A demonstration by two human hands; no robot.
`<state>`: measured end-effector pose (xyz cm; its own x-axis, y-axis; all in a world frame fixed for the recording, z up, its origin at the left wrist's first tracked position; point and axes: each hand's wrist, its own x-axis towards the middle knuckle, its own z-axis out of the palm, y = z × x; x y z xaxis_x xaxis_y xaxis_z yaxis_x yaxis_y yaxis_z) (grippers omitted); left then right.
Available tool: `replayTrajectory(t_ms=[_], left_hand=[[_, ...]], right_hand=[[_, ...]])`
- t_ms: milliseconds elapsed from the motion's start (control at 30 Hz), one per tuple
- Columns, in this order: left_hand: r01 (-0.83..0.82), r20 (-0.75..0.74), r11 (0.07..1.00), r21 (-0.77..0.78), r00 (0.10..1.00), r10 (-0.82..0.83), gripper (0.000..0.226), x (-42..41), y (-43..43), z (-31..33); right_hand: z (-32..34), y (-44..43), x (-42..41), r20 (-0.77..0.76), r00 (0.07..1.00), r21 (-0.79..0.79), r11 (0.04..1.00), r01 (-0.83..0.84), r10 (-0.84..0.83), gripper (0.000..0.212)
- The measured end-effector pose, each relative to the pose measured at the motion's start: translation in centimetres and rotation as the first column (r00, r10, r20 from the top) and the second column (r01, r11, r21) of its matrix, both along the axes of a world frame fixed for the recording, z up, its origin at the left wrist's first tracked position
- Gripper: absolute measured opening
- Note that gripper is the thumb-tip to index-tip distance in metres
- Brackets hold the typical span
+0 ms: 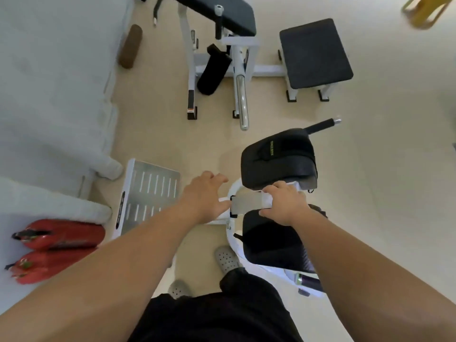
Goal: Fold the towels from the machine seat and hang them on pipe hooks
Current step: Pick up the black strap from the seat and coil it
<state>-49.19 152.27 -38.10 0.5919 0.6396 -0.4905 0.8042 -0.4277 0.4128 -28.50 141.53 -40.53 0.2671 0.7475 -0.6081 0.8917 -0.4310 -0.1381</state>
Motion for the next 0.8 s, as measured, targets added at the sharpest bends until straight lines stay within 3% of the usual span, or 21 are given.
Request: replayTrajectory(t_ms=[133,267,533,667,800], left_hand=[[0.052,-0.053,0.989,-0.139,0.997,-0.06,0.064,3.5,-2.0,-4.4],[0.041,-0.136,0.963,-0.266,0.987,-0.08,0.066,4.3,-4.0,-7.7],[-0.037,-0.184,0.932,-0.36,0.983,-0.032,0.065,2.1,-6.7,-9.3],[-0.17,-0.169,0.886,-0.432,0.98,0.105,0.064,0.2,-7.1,-9.1],[-0.39,-0.167,0.745,-0.542,0.918,0.359,0.061,-1.0,-6.9,-8.6]], right_hand=[[-3.4,-3.9,3.5,-0.003,0.994,-0.197,0.974,-0.108,0.11,0.094],[-6.5,-7.1,4.0,0.116,0.928,-0.184,0.925,-0.331,0.355,0.102],[-8.2,-7.1,2.6,0.202,0.953,-0.01,0.973,-0.23,0.227,0.057],[-8.3,-7.0,1.7,0.256,0.949,0.137,0.965,-0.222,0.182,0.026],[-6.0,-4.9,0.0,0.121,0.984,0.301,0.94,-0.159,0.128,0.005]])
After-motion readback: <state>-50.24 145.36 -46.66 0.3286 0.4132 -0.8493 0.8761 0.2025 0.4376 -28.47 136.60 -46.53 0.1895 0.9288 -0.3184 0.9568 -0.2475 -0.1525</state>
